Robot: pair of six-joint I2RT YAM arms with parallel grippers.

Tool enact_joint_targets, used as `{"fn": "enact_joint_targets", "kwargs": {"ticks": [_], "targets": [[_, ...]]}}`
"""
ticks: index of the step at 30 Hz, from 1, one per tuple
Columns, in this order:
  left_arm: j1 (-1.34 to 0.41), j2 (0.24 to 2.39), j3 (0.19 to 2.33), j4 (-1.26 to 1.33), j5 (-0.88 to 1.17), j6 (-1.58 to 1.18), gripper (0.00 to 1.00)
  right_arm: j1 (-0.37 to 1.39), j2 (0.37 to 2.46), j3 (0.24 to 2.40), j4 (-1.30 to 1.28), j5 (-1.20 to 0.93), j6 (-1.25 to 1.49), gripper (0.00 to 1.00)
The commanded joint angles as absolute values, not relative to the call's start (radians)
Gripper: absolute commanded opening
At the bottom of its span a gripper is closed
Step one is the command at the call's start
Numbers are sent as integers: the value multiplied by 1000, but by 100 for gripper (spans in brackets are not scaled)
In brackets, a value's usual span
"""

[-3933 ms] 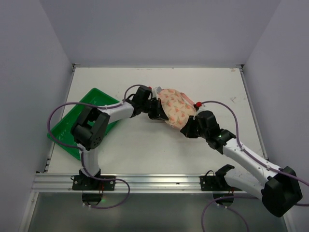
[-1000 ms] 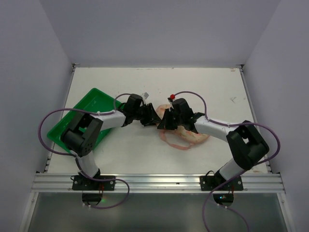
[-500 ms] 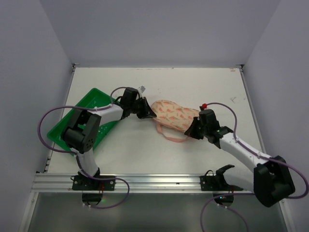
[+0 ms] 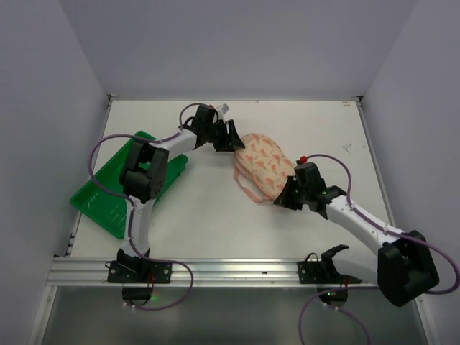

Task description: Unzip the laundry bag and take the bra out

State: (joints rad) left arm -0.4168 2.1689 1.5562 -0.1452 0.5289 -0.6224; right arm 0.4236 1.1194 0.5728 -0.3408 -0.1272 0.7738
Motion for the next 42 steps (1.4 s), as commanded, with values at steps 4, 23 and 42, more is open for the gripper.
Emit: {"fn": "enact_joint_targets", "kwargs": {"ticks": [4, 23, 42], "targets": [[-396, 2146, 1637, -98, 594, -675, 86, 557, 1355, 828, -192, -216, 782, 0], [-543, 1744, 1054, 17, 561, -798, 78, 620, 1595, 969, -66, -295, 767, 0], [-480, 1818, 1104, -107, 563, -669, 0, 418, 1137, 528, -329, -94, 742, 0]]}}
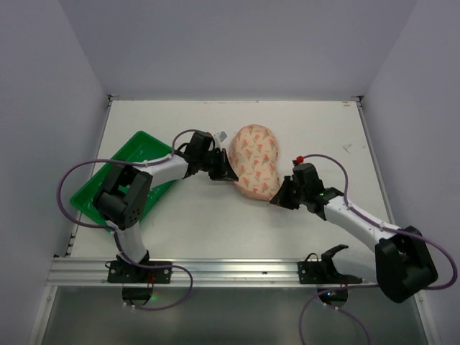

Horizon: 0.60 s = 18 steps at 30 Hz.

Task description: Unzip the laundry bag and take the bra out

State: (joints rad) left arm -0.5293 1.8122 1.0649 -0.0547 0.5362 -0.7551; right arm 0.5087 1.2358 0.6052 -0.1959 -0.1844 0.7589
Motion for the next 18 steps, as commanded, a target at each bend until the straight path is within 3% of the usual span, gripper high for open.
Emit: {"fn": "enact_joint_targets", "kwargs": {"ticks": [1, 5, 9, 10, 11, 13, 14, 15, 17, 18], "targets": [[-457, 1822, 1114, -115, 578, -657, 0, 402, 1106, 516, -347, -87, 736, 0], [-425, 1894, 1208, -158, 598, -589, 0, 400, 1006, 509, -354, -125, 715, 0], [-426, 2015, 1379, -166, 647, -584, 0, 416, 1054, 534, -218, -230, 752, 0], [-428, 2031, 1400, -150, 664, -603, 7, 426, 1110, 549, -201, -238, 759, 0], [-426, 2046, 1420, -112, 670, -624, 25, 454, 1141, 590, -187, -241, 773, 0], [-425, 2042, 1417, -75, 661, -684, 46, 488, 1231, 639, -155, -241, 784, 0], [-425, 2014, 1408, -68, 646, -698, 68, 521, 1259, 662, -146, -241, 790, 0], [-425, 1993, 1379, -67, 629, -712, 79, 538, 1287, 711, -131, -242, 790, 0], [-423, 1926, 1336, -81, 575, -721, 93, 570, 1362, 761, -121, -252, 785, 0], [-423, 1901, 1312, -87, 559, -732, 94, 577, 1383, 803, -115, -255, 784, 0]]}}
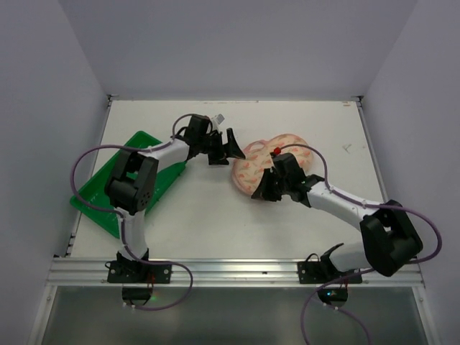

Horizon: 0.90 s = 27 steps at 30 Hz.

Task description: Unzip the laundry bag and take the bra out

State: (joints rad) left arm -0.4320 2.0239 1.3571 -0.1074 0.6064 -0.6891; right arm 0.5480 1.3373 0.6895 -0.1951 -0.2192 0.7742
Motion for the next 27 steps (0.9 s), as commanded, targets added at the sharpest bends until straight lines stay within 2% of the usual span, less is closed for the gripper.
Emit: {"fn": "enact_joint_targets", "kwargs": {"ticks": [1, 7, 10, 12, 15, 16, 17, 19, 20, 22, 27], "targets": [[-422, 1878, 1257, -98, 533, -738, 96, 580, 1400, 819, -106, -259, 784, 0], [-440, 1763, 1034, -32, 538, -811, 98, 584, 1500, 899, -80, -265, 776, 0], [-477, 1769, 1008, 34, 546, -833, 93, 591, 1531, 911, -74, -281, 772, 0], [-498, 1789, 1017, 46, 542, -828, 84, 594, 1540, 916, -77, -284, 769, 0], [-518, 1816, 1028, 49, 534, -827, 61, 594, 1537, 908, -89, -273, 758, 0], [-518, 1822, 1025, 57, 532, -827, 51, 594, 1525, 902, -95, -267, 753, 0], [-517, 1821, 1023, 60, 528, -827, 32, 594, 1517, 888, -100, -261, 743, 0], [-515, 1819, 1015, 61, 520, -819, 19, 594, 1499, 868, -123, -256, 729, 0], [-514, 1821, 1015, 60, 522, -813, 7, 592, 1476, 841, -129, -255, 720, 0], [-505, 1827, 1017, 58, 531, -810, 0, 592, 1448, 812, -152, -226, 707, 0], [-480, 1815, 1000, 61, 549, -805, 0, 526, 1344, 703, -239, -161, 699, 0]]}}
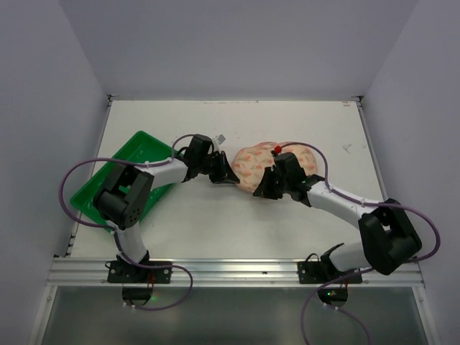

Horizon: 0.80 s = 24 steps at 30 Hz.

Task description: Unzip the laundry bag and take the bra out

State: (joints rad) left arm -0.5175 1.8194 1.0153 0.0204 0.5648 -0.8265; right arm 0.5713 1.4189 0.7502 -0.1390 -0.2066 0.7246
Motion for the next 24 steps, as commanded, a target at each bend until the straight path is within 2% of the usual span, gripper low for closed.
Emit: {"fn": "enact_joint_targets", "kwargs": {"ticks": [1, 7, 9, 10, 11, 12, 13, 15, 16, 19, 24], "targets": [[-474, 1809, 990, 61, 551, -804, 0, 503, 1332, 687, -251, -158, 703, 0], [-482, 1778, 917, 116, 560, -819, 0, 428, 1275, 666, -262, -186, 628, 0], [-494, 1775, 876, 143, 566, -844, 1, 426, 1266, 702, -294, -180, 621, 17], [-498, 1767, 865, 162, 569, -848, 8, 426, 1244, 712, -305, -175, 623, 30], [-503, 1764, 858, 169, 568, -854, 14, 425, 1229, 722, -325, -166, 629, 61], [-512, 1758, 842, 170, 568, -859, 22, 425, 1212, 724, -336, -134, 640, 71], [-520, 1738, 835, 170, 569, -861, 44, 420, 1178, 724, -350, -111, 662, 78], [-528, 1711, 810, 160, 572, -853, 67, 413, 1146, 721, -400, -59, 692, 88], [-526, 1666, 807, 115, 554, -841, 85, 394, 1117, 719, -417, -13, 724, 89], [-511, 1588, 871, -51, 448, -708, 95, 356, 1082, 707, -482, 58, 788, 91], [-485, 1615, 1093, -158, 358, -479, 94, 275, 1057, 670, -488, 81, 841, 92]]}}
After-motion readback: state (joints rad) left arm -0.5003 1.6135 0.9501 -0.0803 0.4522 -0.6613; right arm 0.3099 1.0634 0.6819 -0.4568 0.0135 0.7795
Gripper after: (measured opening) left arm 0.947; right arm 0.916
